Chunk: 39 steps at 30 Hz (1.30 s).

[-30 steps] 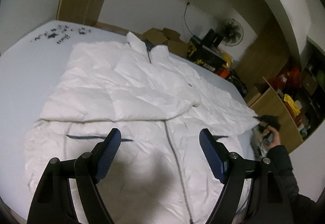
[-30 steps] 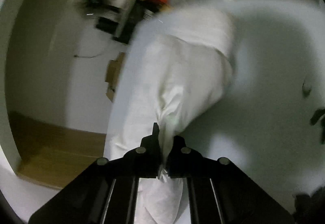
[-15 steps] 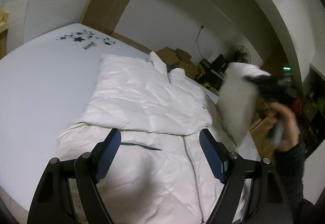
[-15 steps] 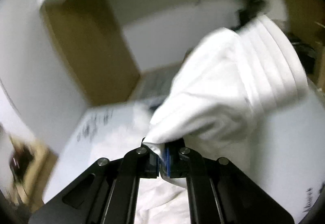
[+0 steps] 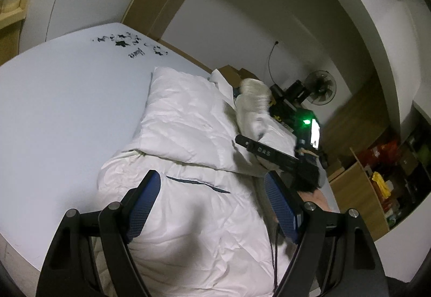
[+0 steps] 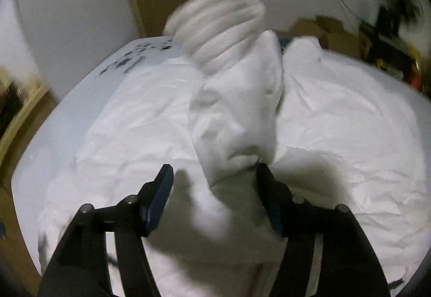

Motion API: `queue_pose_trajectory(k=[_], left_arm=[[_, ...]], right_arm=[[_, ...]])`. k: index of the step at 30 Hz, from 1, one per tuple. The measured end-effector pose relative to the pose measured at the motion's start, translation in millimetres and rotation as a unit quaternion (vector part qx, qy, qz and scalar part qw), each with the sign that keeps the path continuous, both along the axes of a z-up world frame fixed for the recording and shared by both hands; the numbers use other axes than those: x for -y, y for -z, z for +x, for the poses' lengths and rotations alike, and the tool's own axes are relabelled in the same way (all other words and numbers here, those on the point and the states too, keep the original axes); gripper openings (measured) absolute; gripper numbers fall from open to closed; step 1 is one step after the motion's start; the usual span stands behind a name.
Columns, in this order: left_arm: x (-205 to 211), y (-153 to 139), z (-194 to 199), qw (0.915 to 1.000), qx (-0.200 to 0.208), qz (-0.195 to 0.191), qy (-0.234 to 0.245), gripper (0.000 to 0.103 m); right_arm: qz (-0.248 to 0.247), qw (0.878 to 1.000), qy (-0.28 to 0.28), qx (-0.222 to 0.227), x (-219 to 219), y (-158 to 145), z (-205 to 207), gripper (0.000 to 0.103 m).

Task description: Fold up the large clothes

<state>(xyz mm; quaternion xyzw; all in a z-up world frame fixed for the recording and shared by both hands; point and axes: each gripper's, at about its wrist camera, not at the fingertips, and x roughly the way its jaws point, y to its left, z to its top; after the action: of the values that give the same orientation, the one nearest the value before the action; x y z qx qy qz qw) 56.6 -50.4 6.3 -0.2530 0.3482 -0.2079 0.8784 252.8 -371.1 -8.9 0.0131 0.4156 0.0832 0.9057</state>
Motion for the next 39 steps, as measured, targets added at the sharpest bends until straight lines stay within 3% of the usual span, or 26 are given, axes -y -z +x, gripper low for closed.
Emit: queue_pose_trajectory(k=[3,6,8,11,13,14,16,20,28,29,33,35,37,39], left_arm=[[2.5,0.3,1.6,0.9999,-0.005,0.010,-0.001,0.080],[10.7,-2.9,15.0,0.9996,-0.013,0.024,-0.001,0.080],[23.4,-2.6,36.3,0.9993,-0.035,-0.004,0.016,0.080],[58.6,4.8,84.1,0.9922,-0.093,-0.061,0.056,0.080],[87.4,15.5,116.1,0.9826,-0.134,-0.102,0.079,0.080],[105.2,26.1,135.7,0.9738,-0.164,-0.129,0.090,0.080],[127.6,40.3,157.8,0.9655,-0.194,-0.147,0.092,0.080],[151.1,64.0,202.4,0.9710,-0.201,-0.121,0.050,0.080],[139.5,82.3,249.1,0.9642,-0.211,-0.160,0.016,0.077],[139.8,82.7,247.8,0.9644,-0.215,-0.153,0.020,0.075],[137.5,88.8,241.8,0.9771,-0.188,-0.095,0.027,0.033],[129.8,104.6,245.2,0.9736,-0.200,-0.108,0.025,0.022],[124.2,113.5,248.3,0.9702,-0.206,-0.125,0.026,0.021],[126.3,109.4,246.1,0.9735,-0.197,-0.113,0.027,0.017]], right_arm=[[0.046,0.999,0.007,0.005,6.8,-12.1,-24.7,0.066],[0.142,0.989,0.034,0.007,44.1,-28.5,-53.3,0.072],[0.206,0.977,0.055,0.008,74.0,-36.3,-71.9,0.075],[0.258,0.963,0.078,0.023,113.8,-41.9,-93.5,0.075],[0.270,0.958,0.086,0.038,130.6,-52.5,-108.5,0.075],[0.274,0.957,0.085,0.045,135.6,-55.2,-117.6,0.075],[0.275,0.956,0.089,0.058,149.9,-62.4,-127.1,0.075],[0.261,0.956,0.099,0.093,177.1,-69.9,-160.2,0.075],[0.250,0.955,0.118,0.105,203.2,-57.5,-179.9,0.075],[0.253,0.955,0.120,0.102,205.7,-54.2,-180.7,0.075],[0.270,0.948,0.133,0.100,210.8,-44.7,-182.7,0.075],[0.281,0.945,0.139,0.100,212.8,-43.5,-184.4,0.075],[0.285,0.943,0.141,0.101,213.2,-44.5,-186.3,0.075],[0.284,0.943,0.141,0.106,212.6,-48.3,-189.6,0.075]])
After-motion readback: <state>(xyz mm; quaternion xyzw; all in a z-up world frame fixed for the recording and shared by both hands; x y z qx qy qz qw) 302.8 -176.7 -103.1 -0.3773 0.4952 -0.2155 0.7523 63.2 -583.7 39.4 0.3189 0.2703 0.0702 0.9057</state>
